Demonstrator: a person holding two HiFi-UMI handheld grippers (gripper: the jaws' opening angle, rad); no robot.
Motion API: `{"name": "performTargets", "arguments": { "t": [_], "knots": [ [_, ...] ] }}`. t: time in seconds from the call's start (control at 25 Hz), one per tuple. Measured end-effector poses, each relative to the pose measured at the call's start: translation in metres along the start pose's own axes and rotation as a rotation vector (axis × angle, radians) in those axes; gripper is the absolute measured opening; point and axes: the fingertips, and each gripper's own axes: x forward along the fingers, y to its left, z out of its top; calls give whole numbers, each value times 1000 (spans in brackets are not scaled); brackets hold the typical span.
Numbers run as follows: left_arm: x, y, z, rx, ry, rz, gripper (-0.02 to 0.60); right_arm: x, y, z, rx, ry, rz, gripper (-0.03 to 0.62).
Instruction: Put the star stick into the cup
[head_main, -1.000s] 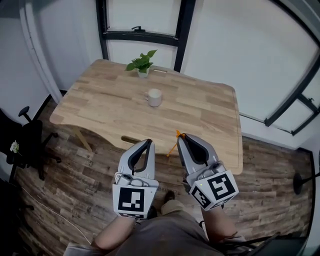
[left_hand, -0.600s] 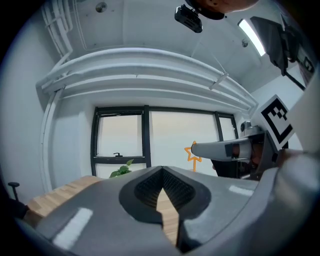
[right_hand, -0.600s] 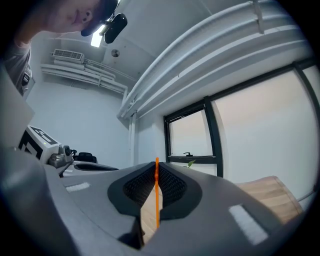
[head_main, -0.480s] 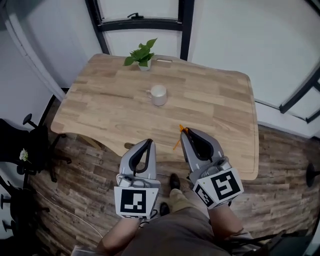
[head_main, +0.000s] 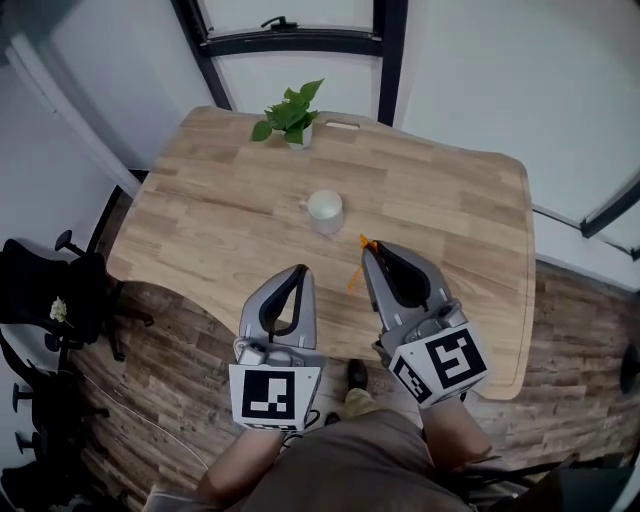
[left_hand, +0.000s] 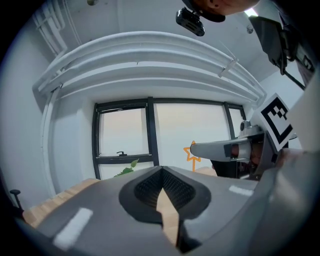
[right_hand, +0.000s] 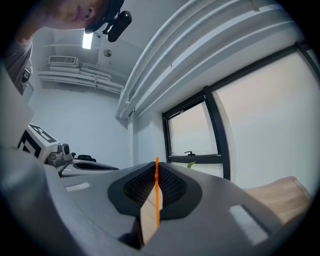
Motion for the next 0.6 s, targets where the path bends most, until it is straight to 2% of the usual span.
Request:
{"name": "performTargets", "arguments": {
  "t": [0.32, 0.6],
  "knots": [
    [40, 4, 34, 55, -72, 34, 0, 32, -26, 34, -42, -83, 59, 44],
    [46, 24, 47, 54, -107, 98, 0, 47, -28, 53, -60, -126, 98, 44]
  ]
}}
